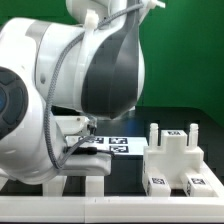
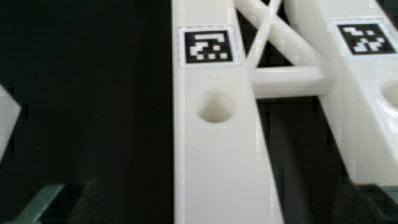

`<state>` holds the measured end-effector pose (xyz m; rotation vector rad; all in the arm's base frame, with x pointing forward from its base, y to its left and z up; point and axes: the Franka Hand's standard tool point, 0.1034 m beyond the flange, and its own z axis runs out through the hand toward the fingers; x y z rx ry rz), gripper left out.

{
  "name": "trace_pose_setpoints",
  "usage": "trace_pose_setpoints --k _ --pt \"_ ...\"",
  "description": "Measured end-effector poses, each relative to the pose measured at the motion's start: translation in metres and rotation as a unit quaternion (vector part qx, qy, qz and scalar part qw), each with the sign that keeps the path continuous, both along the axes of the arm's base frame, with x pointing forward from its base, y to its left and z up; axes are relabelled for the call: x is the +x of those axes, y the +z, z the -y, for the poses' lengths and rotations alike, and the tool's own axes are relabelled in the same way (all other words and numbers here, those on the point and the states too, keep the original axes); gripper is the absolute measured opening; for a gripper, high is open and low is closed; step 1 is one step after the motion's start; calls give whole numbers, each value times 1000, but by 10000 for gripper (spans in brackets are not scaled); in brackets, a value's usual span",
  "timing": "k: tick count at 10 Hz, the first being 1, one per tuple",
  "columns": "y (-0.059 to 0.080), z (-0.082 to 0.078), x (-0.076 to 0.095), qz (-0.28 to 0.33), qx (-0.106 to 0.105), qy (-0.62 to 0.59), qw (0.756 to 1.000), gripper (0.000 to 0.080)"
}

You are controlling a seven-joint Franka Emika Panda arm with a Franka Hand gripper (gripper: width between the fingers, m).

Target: Assemble chair

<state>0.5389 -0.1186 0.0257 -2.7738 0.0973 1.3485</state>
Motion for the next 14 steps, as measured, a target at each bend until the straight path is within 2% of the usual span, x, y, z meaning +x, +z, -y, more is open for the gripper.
trace_pose_setpoints --k 2,3,4,5,7,11,12,14 --pt "9 1 0 5 3 -1 1000 649" --pt "11 3 5 42 3 5 999 649" --pt "20 4 4 73 11 12 997 649" --pt "34 10 7 114 7 11 993 649" --pt "44 12 3 196 -5 9 980 649" --pt "43 20 14 337 -34 21 941 649" --pt "43 16 9 373 -41 25 927 649" --pt "38 12 -14 439 -52 10 897 649"
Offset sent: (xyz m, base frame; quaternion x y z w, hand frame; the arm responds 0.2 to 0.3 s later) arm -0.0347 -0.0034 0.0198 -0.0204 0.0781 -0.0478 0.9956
